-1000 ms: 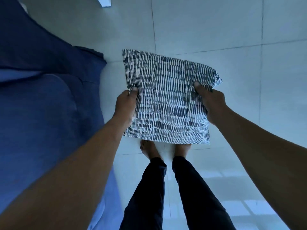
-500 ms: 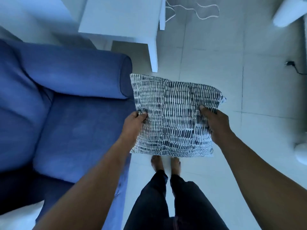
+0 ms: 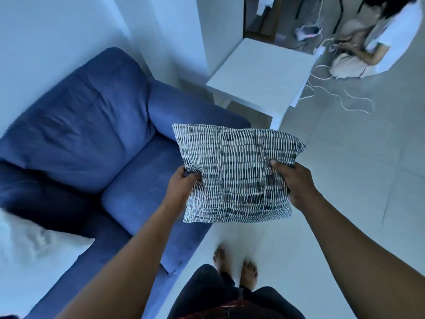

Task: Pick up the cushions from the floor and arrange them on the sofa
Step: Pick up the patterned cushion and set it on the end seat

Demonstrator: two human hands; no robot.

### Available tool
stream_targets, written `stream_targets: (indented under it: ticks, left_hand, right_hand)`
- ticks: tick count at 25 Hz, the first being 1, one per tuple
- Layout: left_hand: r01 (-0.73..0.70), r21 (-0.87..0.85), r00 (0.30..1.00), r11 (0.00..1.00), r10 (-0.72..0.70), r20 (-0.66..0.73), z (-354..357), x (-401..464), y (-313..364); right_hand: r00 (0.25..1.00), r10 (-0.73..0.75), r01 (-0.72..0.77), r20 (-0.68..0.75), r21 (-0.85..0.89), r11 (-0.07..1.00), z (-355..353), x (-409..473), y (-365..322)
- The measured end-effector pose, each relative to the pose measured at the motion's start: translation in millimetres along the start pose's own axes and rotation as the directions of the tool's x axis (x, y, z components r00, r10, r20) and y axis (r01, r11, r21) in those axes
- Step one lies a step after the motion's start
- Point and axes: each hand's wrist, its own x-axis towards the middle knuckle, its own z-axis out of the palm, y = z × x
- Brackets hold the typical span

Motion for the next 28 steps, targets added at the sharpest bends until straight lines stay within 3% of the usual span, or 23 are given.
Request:
stream_targets:
  ticks: [4, 10, 17, 20, 28]
  left_hand:
    - [-0.019, -0.034, 0.995, 0.999, 0.015, -0.102, -51, -1, -4]
    - [0.066, -0.173, 0.958, 0.983, -0.111, -0.266, -147, 23, -23]
    - [0.069, -0.409, 0.921, 0.910, -0.216, -0.325, -252, 74, -27]
    - [0.077, -0.430, 0.922, 0.899, -0.229, -0.313, -289, 104, -29]
    - [0.002, -0.370, 0.864, 0.929, -0.188, -0.468, -351, 172, -51]
  right_hand:
    - [0.987, -0.011, 0.021, 0.160, -0.067, 0.998, 64, 21, -17]
    - [0.918, 0.005, 0.074, 0.397, -0.183, 0.980, 199, 52, -27]
    - [0.859, 0.096, 0.084, 0.502, -0.324, 0.942, 347, 88, -24]
    - [0.844, 0.107, 0.099, 0.526, -0.348, 0.932, 400, 105, -21]
    - [0.833, 0.194, 0.089, 0.517, -0.473, 0.877, 517, 148, -18]
